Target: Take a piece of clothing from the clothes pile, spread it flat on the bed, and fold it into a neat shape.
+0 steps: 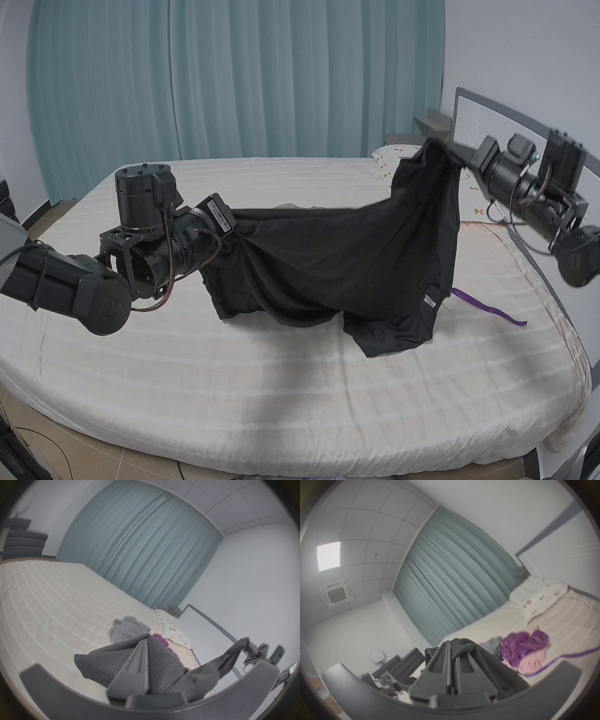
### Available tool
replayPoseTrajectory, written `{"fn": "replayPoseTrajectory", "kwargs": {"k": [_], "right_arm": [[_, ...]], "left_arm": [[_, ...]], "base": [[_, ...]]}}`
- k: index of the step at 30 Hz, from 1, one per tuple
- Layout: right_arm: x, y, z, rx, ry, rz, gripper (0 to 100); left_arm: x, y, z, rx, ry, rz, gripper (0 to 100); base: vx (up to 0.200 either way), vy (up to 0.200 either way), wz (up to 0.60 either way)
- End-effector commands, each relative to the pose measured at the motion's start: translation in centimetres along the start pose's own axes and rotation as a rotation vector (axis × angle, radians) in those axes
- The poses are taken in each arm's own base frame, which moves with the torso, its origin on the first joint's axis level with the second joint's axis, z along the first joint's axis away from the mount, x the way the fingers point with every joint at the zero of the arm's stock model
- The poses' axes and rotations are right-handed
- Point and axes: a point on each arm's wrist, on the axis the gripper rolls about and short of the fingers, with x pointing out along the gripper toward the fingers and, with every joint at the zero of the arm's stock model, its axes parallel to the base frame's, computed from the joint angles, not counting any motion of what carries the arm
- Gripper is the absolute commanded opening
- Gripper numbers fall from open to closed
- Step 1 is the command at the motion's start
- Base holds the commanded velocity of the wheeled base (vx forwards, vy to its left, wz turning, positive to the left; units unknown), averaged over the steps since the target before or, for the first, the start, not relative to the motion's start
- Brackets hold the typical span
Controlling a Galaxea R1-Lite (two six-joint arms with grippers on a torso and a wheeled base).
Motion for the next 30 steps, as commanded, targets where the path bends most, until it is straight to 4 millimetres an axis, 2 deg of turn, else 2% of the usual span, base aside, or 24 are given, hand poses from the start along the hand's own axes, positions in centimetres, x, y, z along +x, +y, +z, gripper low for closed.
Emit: {"fn": "replayPoseTrajectory", "kwargs": {"k": [1,3,6,9,16,20,30], "right_arm": [[-1.0,-5.3,-9.1,0.058,0.206,-0.127,0],[-0.7,-5.6,-10.4,0.092,0.214,-0.123,0],[-0.9,-5.6,-11.3,0.148,0.224,-0.13,0],[-1.1,-5.6,-11.7,0.203,0.23,-0.146,0],[-1.4,-7.0,-12.5,0.228,0.253,-0.2,0],[-1.8,-6.8,-12.5,0.227,0.258,-0.197,0],[-2.2,-6.8,-12.9,0.229,0.271,-0.208,0]], "left_arm": [[-1.0,2.4,-4.3,-0.086,0.149,0.089,0],[-0.9,2.7,-5.2,-0.11,0.173,0.101,0],[-0.8,3.0,-6.2,-0.129,0.204,0.117,0],[-0.5,3.6,-7.1,-0.149,0.22,0.134,0],[-0.9,4.6,-8.3,-0.163,0.24,0.153,0],[-1.5,5.0,-9.1,-0.16,0.265,0.161,0],[-2.5,5.7,-9.9,-0.234,0.29,0.162,0]], "base": [[0.0,0.0,0.0],[0.0,0.0,0.0],[0.0,0.0,0.0],[0.0,0.0,0.0],[0.0,0.0,0.0],[0.0,0.0,0.0],[-0.18,0.0,0.0]]}}
